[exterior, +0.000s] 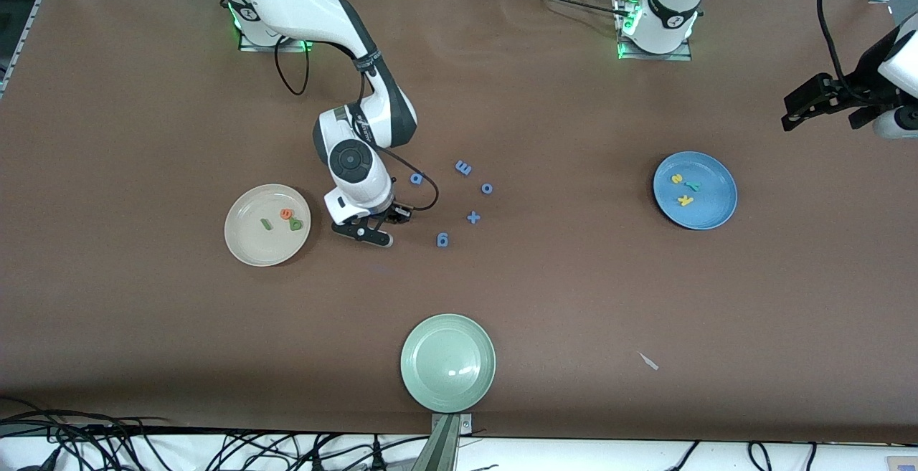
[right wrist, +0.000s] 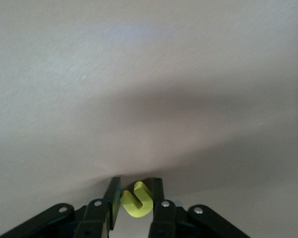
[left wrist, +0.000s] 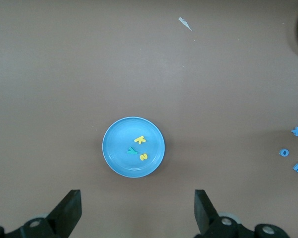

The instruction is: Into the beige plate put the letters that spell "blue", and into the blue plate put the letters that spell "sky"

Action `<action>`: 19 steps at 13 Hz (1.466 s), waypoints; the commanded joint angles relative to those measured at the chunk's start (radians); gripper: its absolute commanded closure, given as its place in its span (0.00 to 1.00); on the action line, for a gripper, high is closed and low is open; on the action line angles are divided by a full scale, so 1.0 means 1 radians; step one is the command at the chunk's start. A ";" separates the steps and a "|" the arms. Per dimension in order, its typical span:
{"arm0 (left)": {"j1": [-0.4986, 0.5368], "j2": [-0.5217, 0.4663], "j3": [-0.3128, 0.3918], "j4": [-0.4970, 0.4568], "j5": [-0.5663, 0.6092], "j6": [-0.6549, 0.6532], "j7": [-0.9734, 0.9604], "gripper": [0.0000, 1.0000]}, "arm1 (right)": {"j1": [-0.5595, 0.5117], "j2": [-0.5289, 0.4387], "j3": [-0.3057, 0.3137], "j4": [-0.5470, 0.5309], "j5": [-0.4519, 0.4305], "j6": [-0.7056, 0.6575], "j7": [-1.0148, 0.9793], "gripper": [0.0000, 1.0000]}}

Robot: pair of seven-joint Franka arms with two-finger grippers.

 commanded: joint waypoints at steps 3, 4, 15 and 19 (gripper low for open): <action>-0.007 0.008 0.000 0.029 -0.009 -0.014 0.008 0.00 | -0.005 -0.021 -0.149 0.121 0.013 -0.286 -0.231 0.79; -0.001 0.008 0.001 0.027 -0.011 -0.014 0.014 0.00 | -0.005 -0.021 -0.188 0.127 0.007 -0.325 -0.291 0.79; -0.005 0.011 -0.005 0.029 -0.008 -0.012 0.016 0.00 | 0.004 -0.122 -0.344 -0.080 0.013 -0.265 -0.613 0.17; -0.005 0.012 -0.005 0.029 -0.003 -0.011 0.016 0.00 | 0.004 -0.119 -0.356 0.139 0.003 -0.444 -0.587 0.00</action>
